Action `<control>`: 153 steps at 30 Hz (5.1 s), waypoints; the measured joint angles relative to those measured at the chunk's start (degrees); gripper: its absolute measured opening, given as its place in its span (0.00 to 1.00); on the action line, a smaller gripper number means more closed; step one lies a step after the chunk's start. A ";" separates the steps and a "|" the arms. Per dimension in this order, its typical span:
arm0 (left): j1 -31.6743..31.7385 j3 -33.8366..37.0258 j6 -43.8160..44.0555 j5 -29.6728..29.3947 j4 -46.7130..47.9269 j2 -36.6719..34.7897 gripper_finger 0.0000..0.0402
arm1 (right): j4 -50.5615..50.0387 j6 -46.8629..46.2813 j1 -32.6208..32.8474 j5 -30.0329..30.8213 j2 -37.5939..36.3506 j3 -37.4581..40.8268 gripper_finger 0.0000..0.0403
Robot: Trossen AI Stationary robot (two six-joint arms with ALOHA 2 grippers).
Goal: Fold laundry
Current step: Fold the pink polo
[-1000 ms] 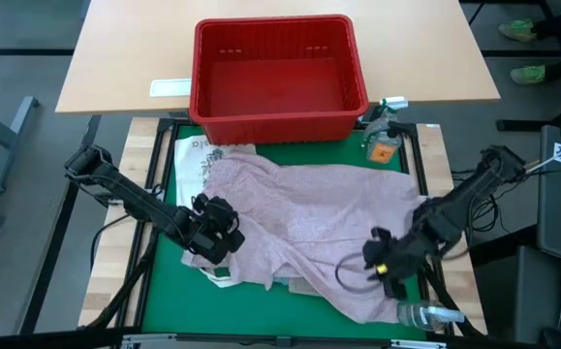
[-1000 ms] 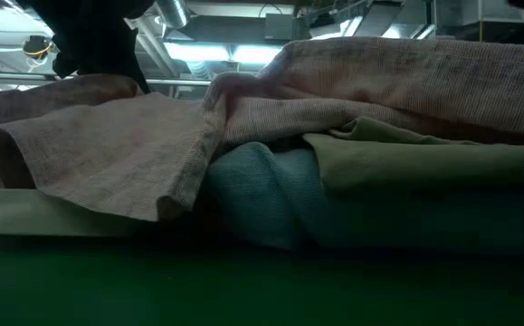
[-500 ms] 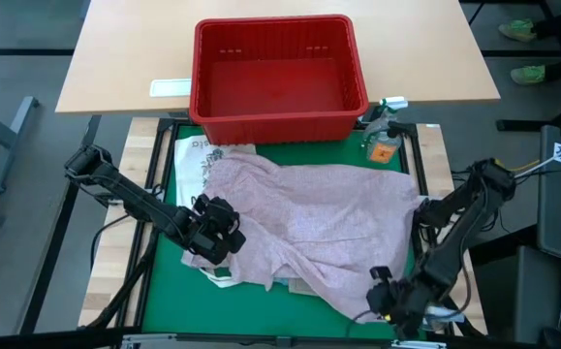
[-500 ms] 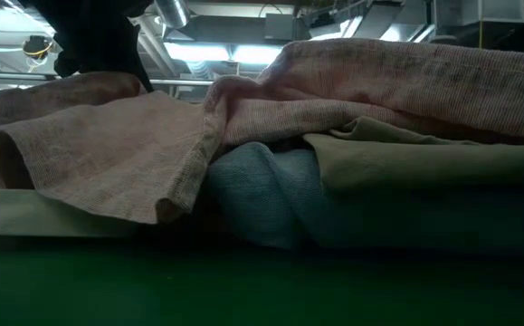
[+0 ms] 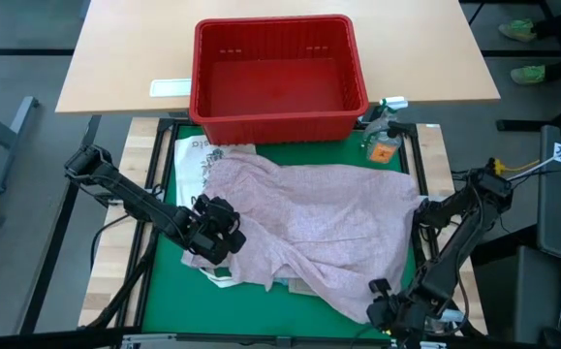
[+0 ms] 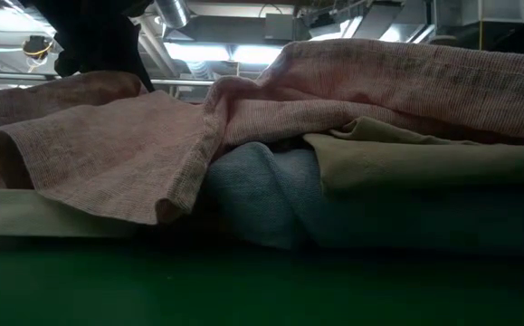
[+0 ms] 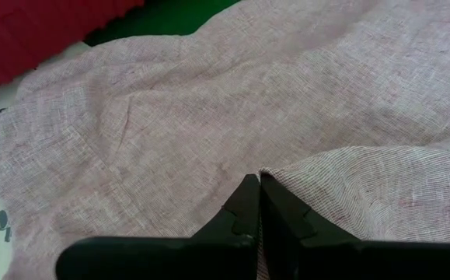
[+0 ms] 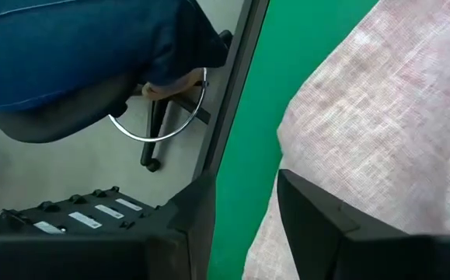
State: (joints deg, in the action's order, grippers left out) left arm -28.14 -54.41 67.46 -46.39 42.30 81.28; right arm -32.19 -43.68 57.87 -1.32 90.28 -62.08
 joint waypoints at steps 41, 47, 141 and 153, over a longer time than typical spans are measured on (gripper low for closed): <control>-0.02 0.02 -0.02 0.04 -0.04 0.02 0.00 | -7.95 2.12 0.62 -3.80 12.63 -1.14 0.34; -0.02 0.01 -0.02 0.02 -0.04 0.02 0.00 | -7.51 2.16 0.61 -4.22 14.25 -1.18 0.34; 8.00 0.02 11.41 12.50 17.84 -2.54 0.00 | -57.78 -23.74 -7.22 22.75 -31.17 16.31 0.00; 8.00 0.02 11.42 12.22 22.67 -2.54 0.15 | -57.82 -23.03 -13.27 22.73 -31.17 16.31 0.01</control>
State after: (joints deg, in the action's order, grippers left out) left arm -20.14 -54.39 78.88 -34.17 64.97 78.74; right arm -90.02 -66.71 44.59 21.41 59.11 -45.78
